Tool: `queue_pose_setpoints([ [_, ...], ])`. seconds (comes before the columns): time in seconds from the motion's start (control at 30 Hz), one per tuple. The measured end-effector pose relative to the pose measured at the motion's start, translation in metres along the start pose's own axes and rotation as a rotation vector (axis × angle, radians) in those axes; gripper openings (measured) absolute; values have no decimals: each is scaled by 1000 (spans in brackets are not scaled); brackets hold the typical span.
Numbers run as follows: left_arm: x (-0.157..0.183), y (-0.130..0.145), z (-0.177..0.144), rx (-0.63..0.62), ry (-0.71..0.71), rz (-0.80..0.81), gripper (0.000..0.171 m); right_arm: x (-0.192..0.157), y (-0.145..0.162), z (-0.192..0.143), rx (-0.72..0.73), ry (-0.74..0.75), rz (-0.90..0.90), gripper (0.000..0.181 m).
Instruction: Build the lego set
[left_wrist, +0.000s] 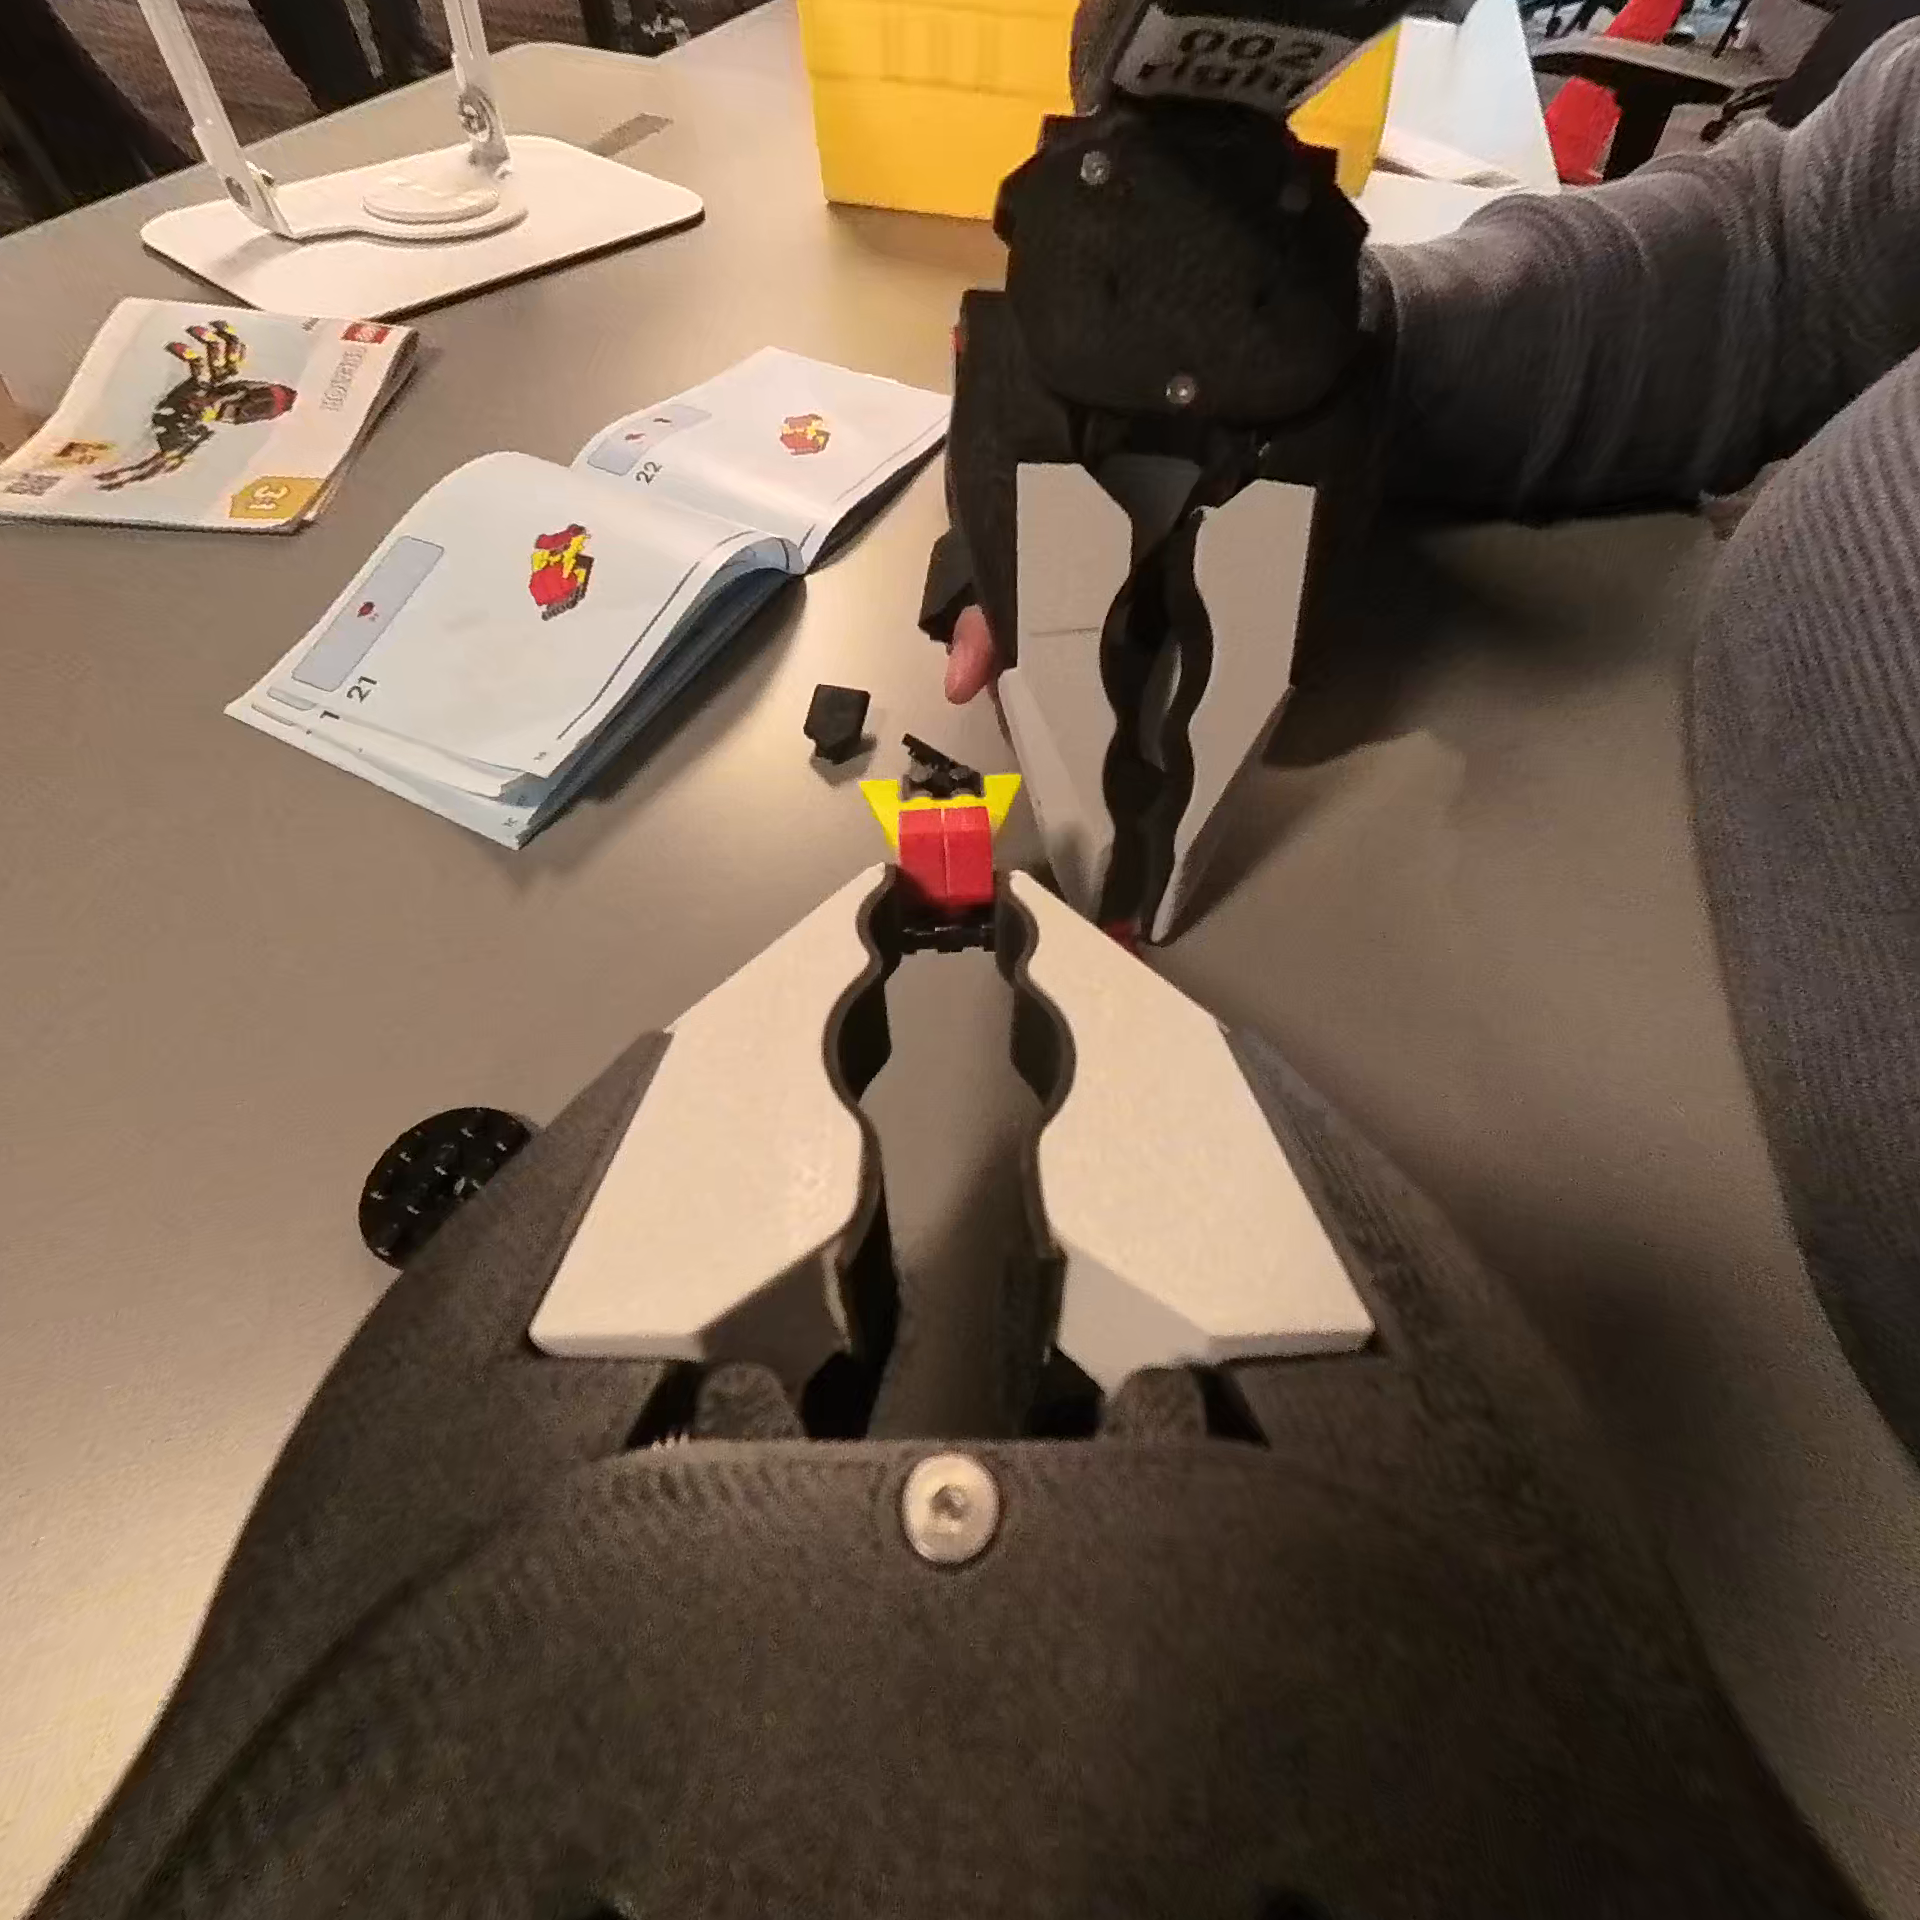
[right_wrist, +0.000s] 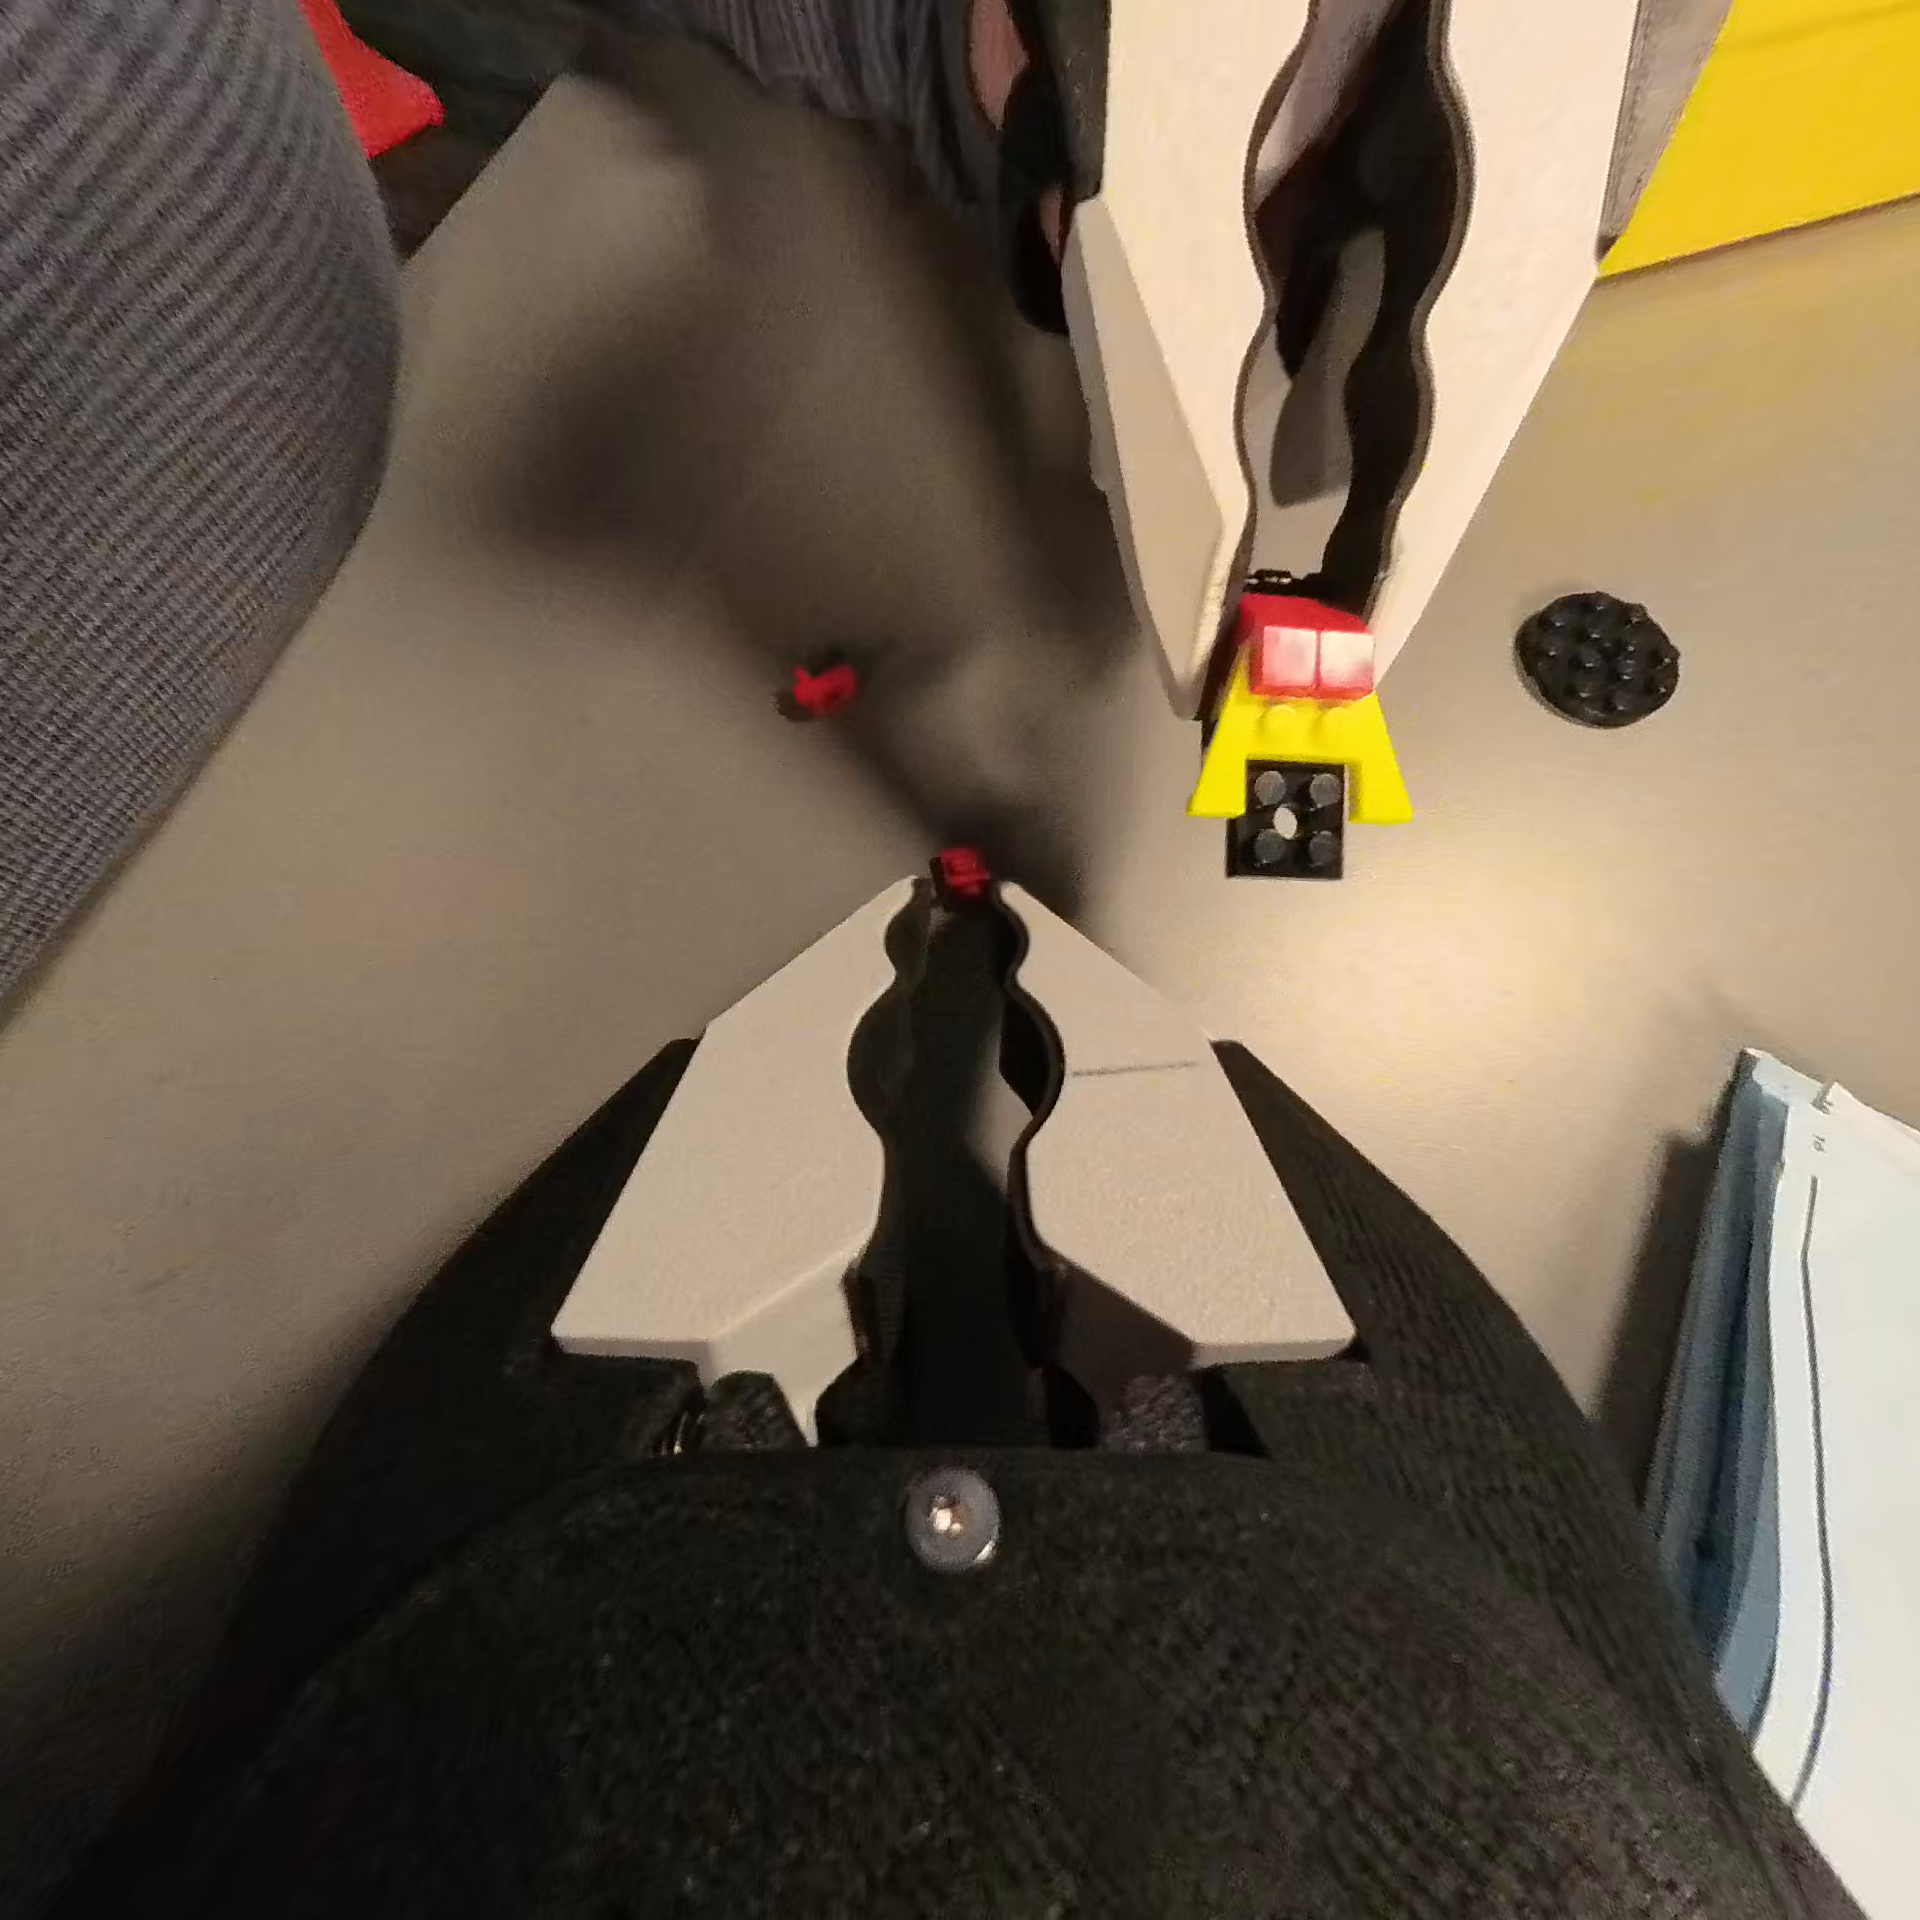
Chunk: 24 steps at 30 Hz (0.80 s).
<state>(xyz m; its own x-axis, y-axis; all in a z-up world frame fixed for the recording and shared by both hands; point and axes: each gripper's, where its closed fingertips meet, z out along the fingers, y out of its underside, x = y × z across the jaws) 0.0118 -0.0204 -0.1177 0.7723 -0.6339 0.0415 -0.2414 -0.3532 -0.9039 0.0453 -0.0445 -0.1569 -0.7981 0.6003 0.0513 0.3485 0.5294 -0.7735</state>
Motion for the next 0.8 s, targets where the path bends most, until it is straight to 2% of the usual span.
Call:
queue_pose_setpoints([
  [0.23, 2, 3, 2, -25, 5, 17, 17, -1, -1, 0, 4, -9, -13, 16],
  [0.4, 1, 4, 3, -32, -7, 16, 17, -4, -1, 1, 1, -15, -34, 6],
  [0.63, -1, 6, 5, -51, -28, 33, 17, 2, 4, -4, -5, 93, 10, 5],
  [0.8, -10, 12, 7, -95, -103, 12, 16, 7, 12, -14, -11, 177, 129, 5],
])
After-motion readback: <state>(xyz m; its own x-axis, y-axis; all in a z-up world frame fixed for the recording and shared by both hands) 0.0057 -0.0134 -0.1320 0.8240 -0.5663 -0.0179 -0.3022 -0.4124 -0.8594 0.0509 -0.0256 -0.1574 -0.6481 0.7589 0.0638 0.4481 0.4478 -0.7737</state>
